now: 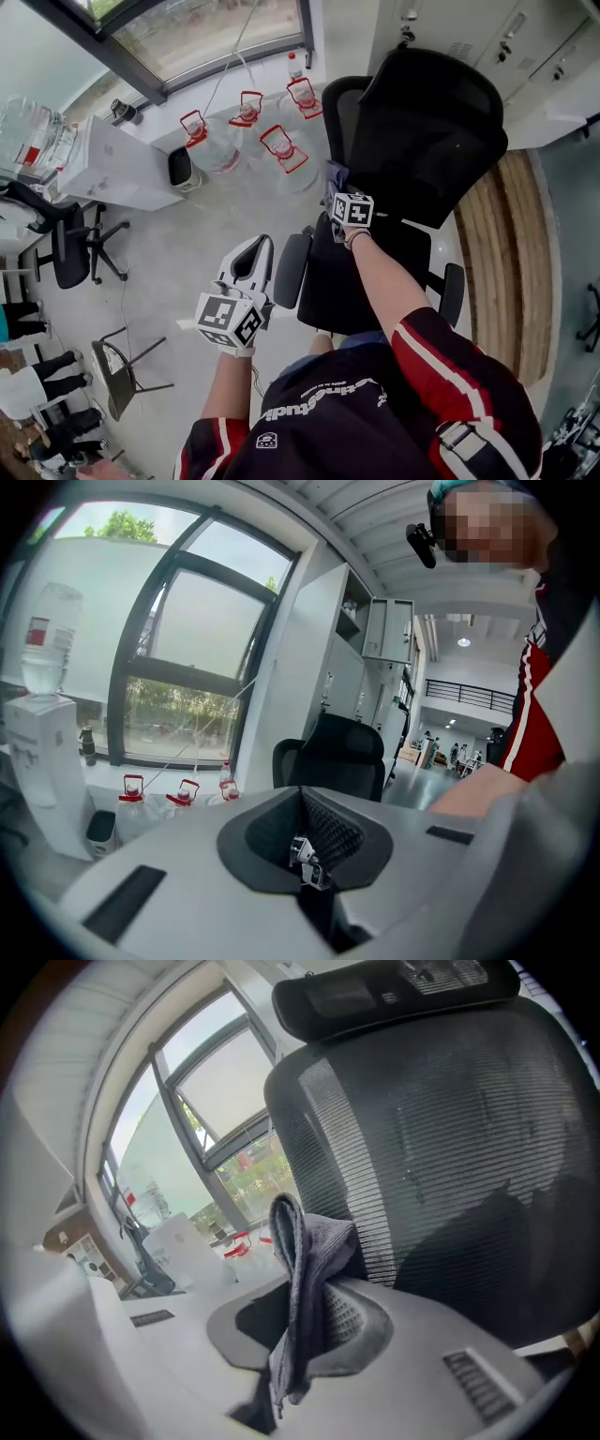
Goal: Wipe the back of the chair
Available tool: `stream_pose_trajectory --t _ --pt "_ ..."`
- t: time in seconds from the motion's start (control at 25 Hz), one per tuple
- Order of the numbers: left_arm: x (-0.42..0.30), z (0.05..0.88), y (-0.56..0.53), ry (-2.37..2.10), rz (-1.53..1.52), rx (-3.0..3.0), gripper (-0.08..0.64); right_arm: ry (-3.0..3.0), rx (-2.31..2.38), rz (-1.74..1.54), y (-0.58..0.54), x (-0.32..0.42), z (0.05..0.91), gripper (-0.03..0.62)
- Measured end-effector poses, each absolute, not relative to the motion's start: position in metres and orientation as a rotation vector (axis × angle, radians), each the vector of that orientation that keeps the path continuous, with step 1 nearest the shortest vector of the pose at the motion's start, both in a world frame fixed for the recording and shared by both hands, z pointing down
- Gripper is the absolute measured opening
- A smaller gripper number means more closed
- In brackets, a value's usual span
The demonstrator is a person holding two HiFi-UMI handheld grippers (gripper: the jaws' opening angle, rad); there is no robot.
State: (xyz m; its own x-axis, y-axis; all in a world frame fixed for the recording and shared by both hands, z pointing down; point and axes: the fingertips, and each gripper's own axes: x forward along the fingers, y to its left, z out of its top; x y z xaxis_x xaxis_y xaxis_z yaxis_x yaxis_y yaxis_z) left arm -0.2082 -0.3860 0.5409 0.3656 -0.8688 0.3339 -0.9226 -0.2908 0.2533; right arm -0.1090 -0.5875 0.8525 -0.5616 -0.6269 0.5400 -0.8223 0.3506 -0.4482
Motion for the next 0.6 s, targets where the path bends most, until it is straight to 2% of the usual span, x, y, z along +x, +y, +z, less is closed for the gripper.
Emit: stream_pose_trajectory --t 0.24,0.6 --pt "-0.207 0.545 -0.38 -1.586 0.217 2.198 0.025 -2.295 1.297 1.018 -0.593 -0.089 0.877 0.061" --pt "-0.177 0.542 -0.375 -1.573 0.238 2.213 0.025 -2.246 1.346 0.988 -0.593 -0.019 0.888 0.061"
